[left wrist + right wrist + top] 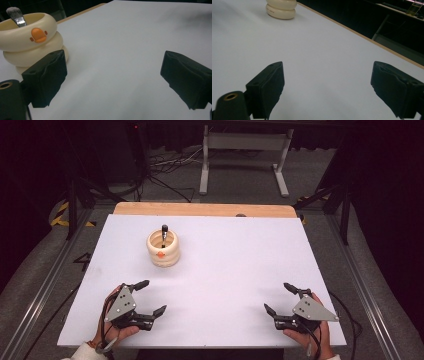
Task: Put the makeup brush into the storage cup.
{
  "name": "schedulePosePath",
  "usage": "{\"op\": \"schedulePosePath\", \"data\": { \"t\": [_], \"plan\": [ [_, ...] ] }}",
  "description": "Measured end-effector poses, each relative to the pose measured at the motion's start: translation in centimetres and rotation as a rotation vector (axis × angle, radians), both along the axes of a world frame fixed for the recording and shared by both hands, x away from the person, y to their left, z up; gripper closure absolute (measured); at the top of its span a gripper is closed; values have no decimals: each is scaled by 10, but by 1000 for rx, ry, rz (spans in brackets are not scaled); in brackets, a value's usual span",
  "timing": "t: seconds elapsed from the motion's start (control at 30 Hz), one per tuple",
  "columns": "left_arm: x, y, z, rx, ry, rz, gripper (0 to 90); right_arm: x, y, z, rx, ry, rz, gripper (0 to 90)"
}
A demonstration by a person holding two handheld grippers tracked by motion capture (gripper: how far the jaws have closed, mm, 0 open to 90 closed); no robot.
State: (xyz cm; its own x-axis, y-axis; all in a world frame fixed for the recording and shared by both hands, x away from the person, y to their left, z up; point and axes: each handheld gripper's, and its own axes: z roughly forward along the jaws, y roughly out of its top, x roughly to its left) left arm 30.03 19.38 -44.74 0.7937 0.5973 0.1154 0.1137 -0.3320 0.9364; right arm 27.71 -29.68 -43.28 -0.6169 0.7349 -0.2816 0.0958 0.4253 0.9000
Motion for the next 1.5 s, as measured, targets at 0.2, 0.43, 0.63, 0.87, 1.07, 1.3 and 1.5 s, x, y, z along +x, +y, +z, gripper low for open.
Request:
{"op": "schedulePosePath", "data": {
  "t": [0.2, 0.43, 0.63, 0.87, 1.07, 1.3, 1.5],
  "plan": [
    [-6, -4, -2, 29, -5, 1, 77, 0, -2, 0, 7, -5, -4, 127],
    [-6, -3, -2, -3, -4, 0, 78, -1, -1, 0, -3, -4, -2, 127],
    [-8, 0, 1, -13, -7, -11, 79, -2, 2, 2, -12, -11, 0, 128],
    [-9, -4, 2, 2, -12, -21, 81, -2, 1, 1, -9, -10, 2, 128],
    [-10, -5, 2, 1, -15, -24, 81, -2, 1, 2, -11, -10, 4, 130],
    [-10, -5, 2, -2, -15, -26, 81, -2, 2, 1, -14, -8, 9, 130],
    [-10, -6, 2, -3, -5, -33, 81, -2, 2, 1, -10, -8, 4, 131]
  ]
}}
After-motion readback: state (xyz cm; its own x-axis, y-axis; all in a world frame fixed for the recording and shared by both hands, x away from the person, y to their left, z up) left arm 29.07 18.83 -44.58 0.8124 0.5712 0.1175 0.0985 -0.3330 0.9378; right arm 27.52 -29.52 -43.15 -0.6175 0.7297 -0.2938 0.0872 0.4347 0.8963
